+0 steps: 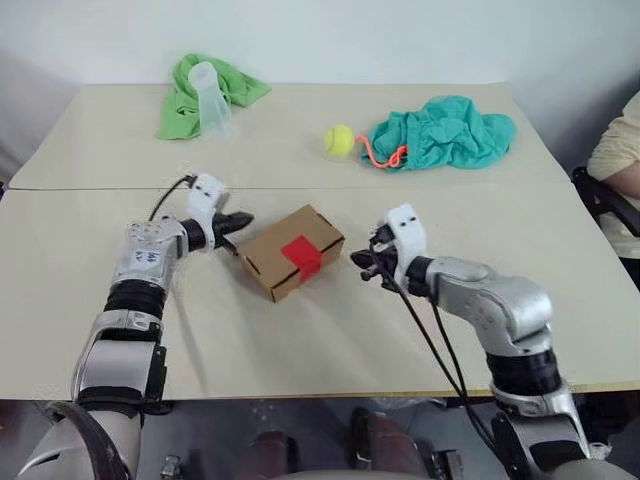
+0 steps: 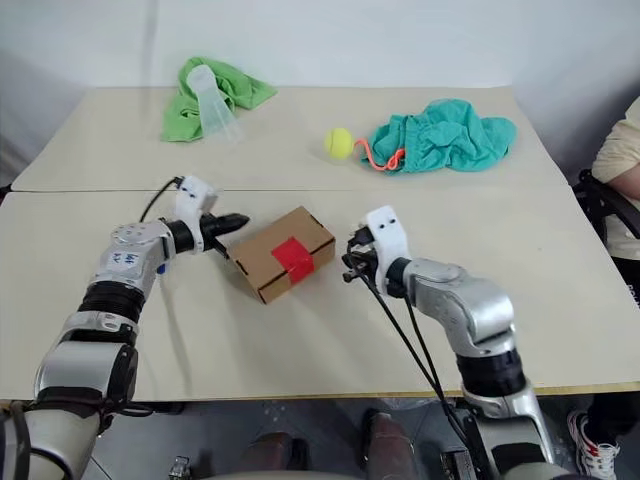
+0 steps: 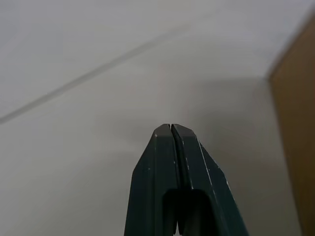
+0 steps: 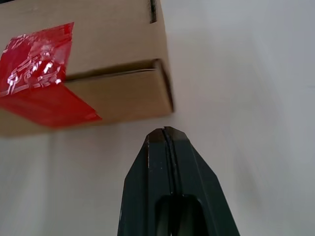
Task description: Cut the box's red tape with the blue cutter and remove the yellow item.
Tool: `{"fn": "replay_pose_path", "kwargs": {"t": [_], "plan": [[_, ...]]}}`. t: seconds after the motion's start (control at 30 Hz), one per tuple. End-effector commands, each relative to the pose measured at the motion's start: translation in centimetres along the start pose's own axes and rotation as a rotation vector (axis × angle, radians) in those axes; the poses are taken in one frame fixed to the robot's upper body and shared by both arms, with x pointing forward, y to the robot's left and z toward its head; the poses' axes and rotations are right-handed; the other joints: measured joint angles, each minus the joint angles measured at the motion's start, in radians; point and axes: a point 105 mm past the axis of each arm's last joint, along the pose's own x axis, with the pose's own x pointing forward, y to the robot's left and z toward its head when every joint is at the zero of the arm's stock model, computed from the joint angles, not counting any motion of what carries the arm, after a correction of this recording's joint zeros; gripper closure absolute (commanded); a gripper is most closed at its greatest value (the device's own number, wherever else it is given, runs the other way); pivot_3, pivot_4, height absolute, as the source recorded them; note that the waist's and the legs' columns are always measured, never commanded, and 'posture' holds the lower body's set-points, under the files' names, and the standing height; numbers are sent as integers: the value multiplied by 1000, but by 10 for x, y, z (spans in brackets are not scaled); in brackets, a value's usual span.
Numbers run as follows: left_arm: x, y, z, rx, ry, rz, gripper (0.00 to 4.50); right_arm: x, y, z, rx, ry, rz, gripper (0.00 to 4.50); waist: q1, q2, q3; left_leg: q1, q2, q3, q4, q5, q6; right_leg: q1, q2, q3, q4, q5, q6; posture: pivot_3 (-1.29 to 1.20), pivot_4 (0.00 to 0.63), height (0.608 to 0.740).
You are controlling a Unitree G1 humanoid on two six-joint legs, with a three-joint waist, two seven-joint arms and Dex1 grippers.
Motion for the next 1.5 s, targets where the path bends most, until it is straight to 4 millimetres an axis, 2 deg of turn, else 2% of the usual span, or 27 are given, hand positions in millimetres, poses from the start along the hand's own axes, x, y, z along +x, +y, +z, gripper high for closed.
{"fn": "replay_pose_path", "kwargs": {"t": [0.03, 0.17, 0.27, 0.4, 0.53, 0.67, 0.83, 0.9, 0.97, 1.1, 1.2, 1.27, 1.37, 1.43, 1.5], "plan": [[-2, -7, 19, 68, -7, -98, 4486, 2, 4, 16, -16, -32, 13, 4500, -1, 0, 0, -2, 0, 0, 0, 0, 0, -2, 1, 1, 0, 0, 0, 0, 150, 740], [-4, -29, 20, 99, 50, -250, 4486, 3, 6, 34, -17, -62, 30, 4500, -2, 0, 0, -13, 0, 0, 8, 0, 0, -12, 2, 1, 3, 1, -1, 0, 150, 740], [-7, -48, 23, 111, 82, -344, 4486, 3, 8, 44, -28, -79, 47, 4500, -2, 0, 0, -14, 0, 0, 10, 0, 0, -12, 3, 1, 3, 1, -1, 0, 150, 740], [-14, -84, 19, 117, 180, -505, 4486, 2, 13, 61, -41, -113, 100, 4500, -3, 1, 0, -14, 1, 0, 11, 0, 0, -12, 2, 2, 4, 2, 0, 0, 150, 740], [-18, -96, 16, 107, 221, -542, 4486, 4, 11, 66, -55, -112, 115, 4500, -2, 1, 0, -14, 3, 0, 13, 0, 0, -12, 3, 3, 5, 3, -1, 0, 150, 740], [-24, -112, 18, 107, 249, -602, 4486, 14, 2, 67, -129, -116, 97, 4500, -2, 1, 0, -14, 3, 0, 15, 0, 1, -12, 2, 5, 6, 5, -2, 0, 150, 740], [-28, -101, 24, 76, 223, -528, 4486, 9, -23, 78, -183, -167, -16, 4500, -1, 1, 1, -14, 3, -2, 16, -1, 2, -12, 2, 7, 5, 6, 0, 0, 150, 740], [-38, -78, 18, 50, 251, -427, 4486, -14, -36, 91, -212, -202, -85, 4500, -1, 1, 1, -14, 3, -2, 16, -1, 2, -12, 2, 8, 5, 7, 0, 0, 150, 740], [-46, -62, 12, 39, 278, -360, 4486, -30, -42, 96, -226, -207, -129, 4500, -1, 1, 1, -15, 3, -3, 15, -1, 2, -13, 2, 8, 5, 7, 0, 0, 150, 740], [-46, -29, 9, 80, 276, -200, 4486, -61, -40, 71, -219, -82, -152, 4500, 6, 2, 1, -15, 4, -2, 15, -1, 3, -13, 3, 8, 3, 7, 0, 0, 150, 740], [-31, -16, 20, 108, 173, -128, 4486, -78, -34, 40, -207, 54, -143, 4500, 23, 2, 1, -16, 3, -1, 16, -2, 3, -13, 2, 7, 3, 7, 1, 0, 150, 740], [-20, -17, 25, 120, 119, -127, 4486, -88, -29, 14, -208, 174, -134, 4500, 30, 1, 1, -17, 3, -1, 17, -2, 4, -13, 2, 8, 3, 9, 2, 0, 150, 740], [-1, -22, 34, 125, 37, -146, 4486, -99, -8, -21, -178, 306, -47, 4500, 31, 1, 1, -18, 1, 0, 18, -3, 6, -12, 1, 7, 0, 10, 4, 0, 150, 740], [11, -27, 40, 114, -7, -162, 4486, -98, -2, -31, -150, 325, -27, 4500, 30, 1, 1, -17, 0, 1, 18, -3, 8, -12, 1, 9, 0, 11, 5, 0, 150, 740], [19, -32, 44, 109, -27, -192, 4486, -93, 0, -32, -115, 305, -21, 4500, 25, 0, 2, -17, -1, 1, 19, -4, 9, -12, 1, 11, -1, 12, 6, 0, 150, 740]]}}
